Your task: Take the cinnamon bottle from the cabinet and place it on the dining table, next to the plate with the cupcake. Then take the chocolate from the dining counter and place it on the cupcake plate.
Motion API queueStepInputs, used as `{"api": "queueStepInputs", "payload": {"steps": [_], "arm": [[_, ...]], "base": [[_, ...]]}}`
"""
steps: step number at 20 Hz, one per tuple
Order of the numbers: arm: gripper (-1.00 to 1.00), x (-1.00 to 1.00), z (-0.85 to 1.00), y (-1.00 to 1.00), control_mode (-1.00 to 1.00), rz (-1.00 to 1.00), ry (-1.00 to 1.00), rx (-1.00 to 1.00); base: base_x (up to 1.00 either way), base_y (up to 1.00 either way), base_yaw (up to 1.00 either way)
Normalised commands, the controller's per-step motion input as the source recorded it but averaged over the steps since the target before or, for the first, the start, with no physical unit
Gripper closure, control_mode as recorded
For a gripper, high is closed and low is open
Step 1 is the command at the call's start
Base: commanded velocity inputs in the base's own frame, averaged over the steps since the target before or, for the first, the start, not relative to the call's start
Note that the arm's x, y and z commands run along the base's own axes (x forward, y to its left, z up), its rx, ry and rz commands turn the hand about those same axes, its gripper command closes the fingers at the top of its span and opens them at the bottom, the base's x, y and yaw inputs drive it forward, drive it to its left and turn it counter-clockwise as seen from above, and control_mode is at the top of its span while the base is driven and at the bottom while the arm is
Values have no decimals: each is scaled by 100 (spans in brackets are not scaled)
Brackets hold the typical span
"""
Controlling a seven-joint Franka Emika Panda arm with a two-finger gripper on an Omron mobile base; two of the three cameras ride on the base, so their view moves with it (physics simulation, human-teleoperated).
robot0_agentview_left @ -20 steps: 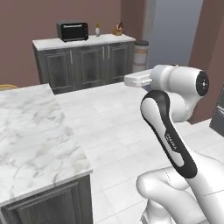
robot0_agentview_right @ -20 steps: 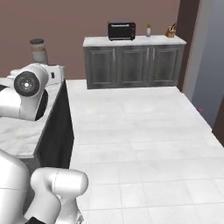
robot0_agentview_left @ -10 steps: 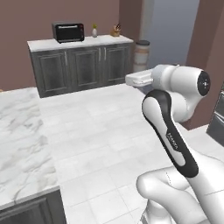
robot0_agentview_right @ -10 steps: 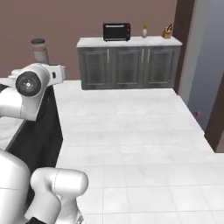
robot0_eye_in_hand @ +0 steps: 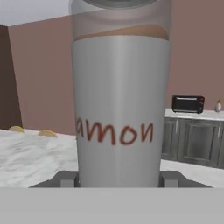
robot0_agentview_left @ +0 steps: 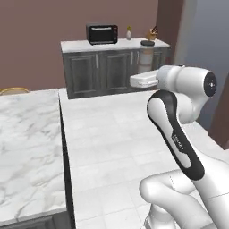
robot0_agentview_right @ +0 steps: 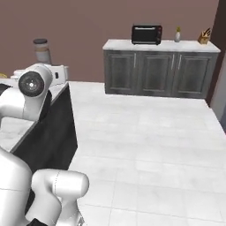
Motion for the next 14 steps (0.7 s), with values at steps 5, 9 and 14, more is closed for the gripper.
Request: {"api": "queueStepInputs", "payload": {"steps": [5,9,14], "arm": [[100,0,0,0,100,0,0,0],[100,0,0,0,100,0,0,0],[100,0,0,0,100,0,0,0]], "base": [[46,-19,57],[4,-20,77],[1,-27,68]]}}
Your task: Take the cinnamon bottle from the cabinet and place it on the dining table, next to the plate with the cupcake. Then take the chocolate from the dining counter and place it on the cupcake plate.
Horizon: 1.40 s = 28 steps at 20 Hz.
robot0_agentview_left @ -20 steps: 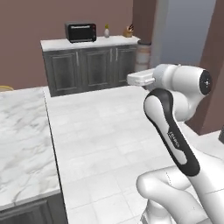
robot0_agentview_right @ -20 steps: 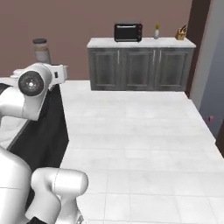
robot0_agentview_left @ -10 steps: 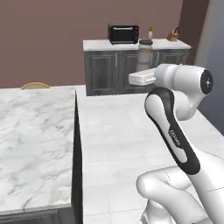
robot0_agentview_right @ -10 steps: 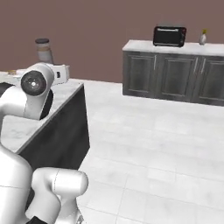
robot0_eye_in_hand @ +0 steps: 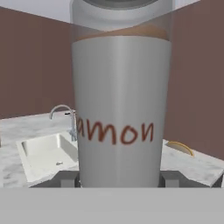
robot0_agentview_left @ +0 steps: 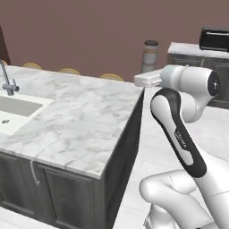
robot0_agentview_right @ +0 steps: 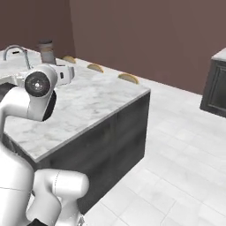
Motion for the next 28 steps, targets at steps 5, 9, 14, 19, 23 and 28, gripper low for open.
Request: {"api": "queueStepInputs", "payload": {"steps": [5,9,14,19,23,28], "arm": [[100,0,0,0,100,0,0,0],[100,0,0,0,100,0,0,0],[100,0,0,0,100,0,0,0],[100,0,0,0,100,0,0,0],[100,0,0,0,100,0,0,0],[100,0,0,0,100,0,0,0]], "base": [[11,-46,35],[19,-57,17],[38,-60,4],[49,-58,0],[52,-56,1],[49,-60,0]]}}
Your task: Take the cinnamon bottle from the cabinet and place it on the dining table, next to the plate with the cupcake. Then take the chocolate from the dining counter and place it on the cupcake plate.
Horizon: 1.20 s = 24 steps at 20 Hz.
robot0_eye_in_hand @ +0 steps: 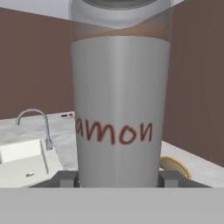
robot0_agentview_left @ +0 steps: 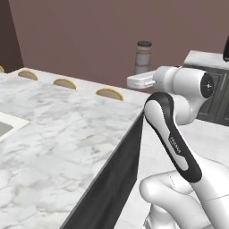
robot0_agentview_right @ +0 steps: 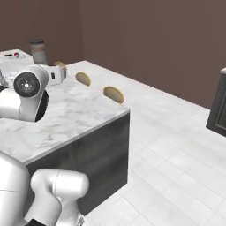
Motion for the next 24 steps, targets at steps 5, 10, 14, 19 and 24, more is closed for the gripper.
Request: {"api": "queueStepInputs", "payload": {"steps": [5,10,14,19,24], "arm": [[100,0,0,0,100,0,0,0],[100,0,0,0,100,0,0,0],[100,0,0,0,100,0,0,0],[100,0,0,0,100,0,0,0],[100,0,0,0,100,0,0,0]], "base": [[47,-63,0],[46,-61,2],[45,-62,1],[43,-61,2],[43,-61,1]]}}
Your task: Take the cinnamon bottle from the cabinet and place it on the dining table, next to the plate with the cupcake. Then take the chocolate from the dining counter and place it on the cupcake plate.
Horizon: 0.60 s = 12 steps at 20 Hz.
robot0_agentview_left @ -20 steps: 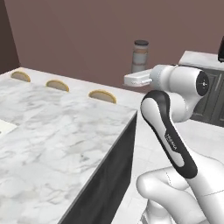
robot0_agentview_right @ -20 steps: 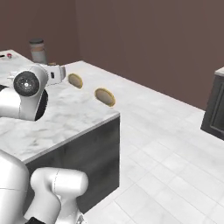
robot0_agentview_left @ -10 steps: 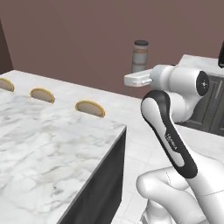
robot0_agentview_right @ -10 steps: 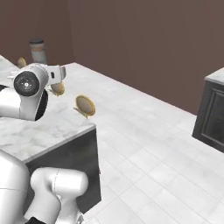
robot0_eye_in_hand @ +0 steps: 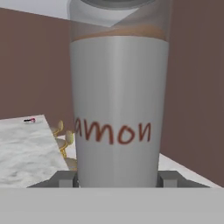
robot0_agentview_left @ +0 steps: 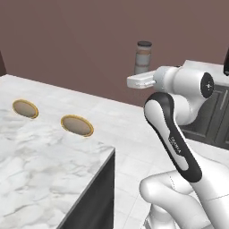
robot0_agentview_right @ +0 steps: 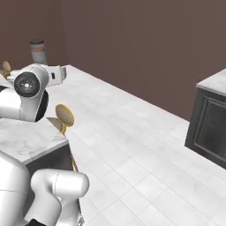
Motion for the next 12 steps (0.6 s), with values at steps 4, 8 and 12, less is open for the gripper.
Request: {"api": "queueStepInputs", "payload": {"steps": [4,8,12], "arm": [[100,0,0,0,100,0,0,0],[100,0,0,0,100,0,0,0],[100,0,0,0,100,0,0,0]], "base": [[43,-60,2],[44,-57,4],[41,-49,13]]}}
